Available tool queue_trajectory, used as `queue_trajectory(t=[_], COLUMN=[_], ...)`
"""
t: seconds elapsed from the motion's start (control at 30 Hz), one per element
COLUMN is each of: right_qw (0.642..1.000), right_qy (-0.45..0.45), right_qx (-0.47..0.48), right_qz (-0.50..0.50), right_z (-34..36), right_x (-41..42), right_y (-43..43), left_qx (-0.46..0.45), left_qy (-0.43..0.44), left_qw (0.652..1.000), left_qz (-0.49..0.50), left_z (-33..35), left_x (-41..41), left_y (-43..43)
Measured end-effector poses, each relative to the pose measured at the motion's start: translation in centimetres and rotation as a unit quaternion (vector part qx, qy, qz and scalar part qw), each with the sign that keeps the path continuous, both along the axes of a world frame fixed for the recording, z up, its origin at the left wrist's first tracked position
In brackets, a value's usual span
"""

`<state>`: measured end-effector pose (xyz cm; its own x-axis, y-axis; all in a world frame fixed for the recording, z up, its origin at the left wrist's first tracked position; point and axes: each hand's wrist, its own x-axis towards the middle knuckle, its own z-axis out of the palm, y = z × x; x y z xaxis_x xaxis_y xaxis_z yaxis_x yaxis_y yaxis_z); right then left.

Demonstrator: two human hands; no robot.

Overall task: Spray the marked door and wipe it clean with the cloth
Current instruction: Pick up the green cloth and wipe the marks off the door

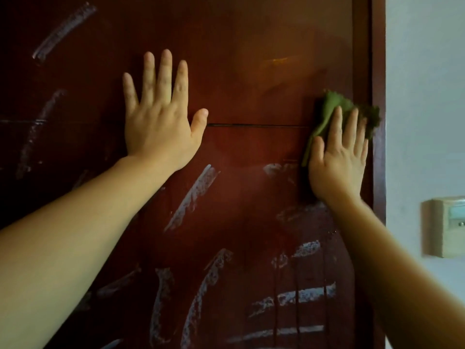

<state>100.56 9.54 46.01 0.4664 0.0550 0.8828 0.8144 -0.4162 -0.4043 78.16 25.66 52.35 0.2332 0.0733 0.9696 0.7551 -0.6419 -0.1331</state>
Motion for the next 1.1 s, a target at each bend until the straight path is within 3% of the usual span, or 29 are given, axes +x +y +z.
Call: queue_trajectory(t=[0.13,0.33,0.4,0.47,0.53,0.6,0.67,0.73,0.8,0.87,0.9,1.0,1.1], right_qw=[1.000,0.978,0.979,0.991,0.996,0.993,0.988,0.982,0.954,0.906,0.899,0.950,0.978], right_qy=[-0.001,-0.192,-0.188,-0.128,-0.082,-0.109,-0.131,-0.129,-0.133,-0.131,-0.128,-0.140,-0.155], right_qx=[0.012,-0.076,-0.081,-0.046,-0.024,-0.040,-0.043,-0.047,-0.039,0.028,0.073,0.108,0.051], right_qz=[-0.010,0.037,0.021,0.017,0.024,0.037,0.073,0.129,0.264,0.402,0.412,0.256,0.126], right_z=[-3.1,-2.7,-2.7,-3.3,-3.9,-4.5,-3.8,-2.0,-0.6,-0.3,-0.3,0.6,2.2], right_x=[-5.3,-13.8,-12.7,-12.0,-13.4,-16.2,-18.4,-18.9,-17.8,-16.2,-15.1,-12.3,-12.2], right_y=[2.7,8.4,7.8,7.1,7.7,9.5,10.9,11.0,10.0,8.2,7.4,6.2,7.2], left_qx=[0.015,0.022,0.018,0.005,-0.022,0.007,0.041,0.002,-0.078,-0.109,-0.106,-0.054,0.000], left_qy=[-0.015,0.011,0.045,0.068,0.043,-0.028,-0.061,-0.049,-0.019,0.019,0.031,0.010,-0.009], left_qw=[1.000,0.999,0.997,0.991,0.971,0.941,0.923,0.905,0.877,0.885,0.905,0.981,0.998], left_qz=[-0.006,-0.033,-0.062,-0.116,-0.233,-0.336,-0.377,-0.422,-0.474,-0.453,-0.411,-0.187,-0.069], left_z=[0.3,2.1,2.6,3.2,3.1,1.9,-0.6,-3.4,-5.3,-6.0,-6.0,-5.4,-5.1], left_x=[0.6,0.9,-0.7,-2.3,-3.4,-4.3,-5.0,-5.1,-4.6,-3.4,-2.7,-0.4,0.7], left_y=[-0.5,-1.3,-1.0,-1.0,-1.5,-2.2,-2.6,-2.6,-2.7,-2.6,-2.7,-2.7,-1.7])
